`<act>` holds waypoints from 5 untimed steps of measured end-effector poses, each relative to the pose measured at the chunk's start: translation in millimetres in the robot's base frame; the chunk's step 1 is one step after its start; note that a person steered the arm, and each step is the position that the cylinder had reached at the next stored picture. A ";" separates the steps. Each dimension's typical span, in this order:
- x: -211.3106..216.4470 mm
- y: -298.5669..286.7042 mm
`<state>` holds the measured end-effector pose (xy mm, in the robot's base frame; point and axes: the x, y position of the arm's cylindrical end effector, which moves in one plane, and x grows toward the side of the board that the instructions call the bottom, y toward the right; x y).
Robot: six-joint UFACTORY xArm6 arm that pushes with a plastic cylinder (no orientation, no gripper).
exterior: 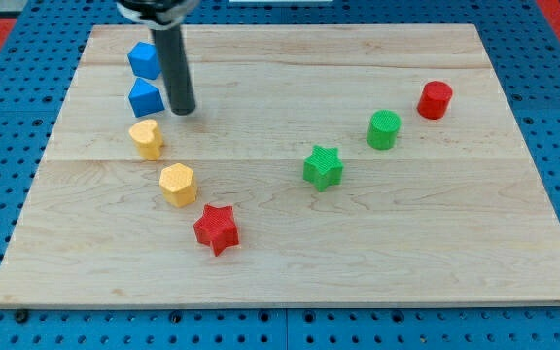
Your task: Move blue triangle closer to the blue cube
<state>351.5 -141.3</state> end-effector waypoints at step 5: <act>-21.3 -50.9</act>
<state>330.2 -192.2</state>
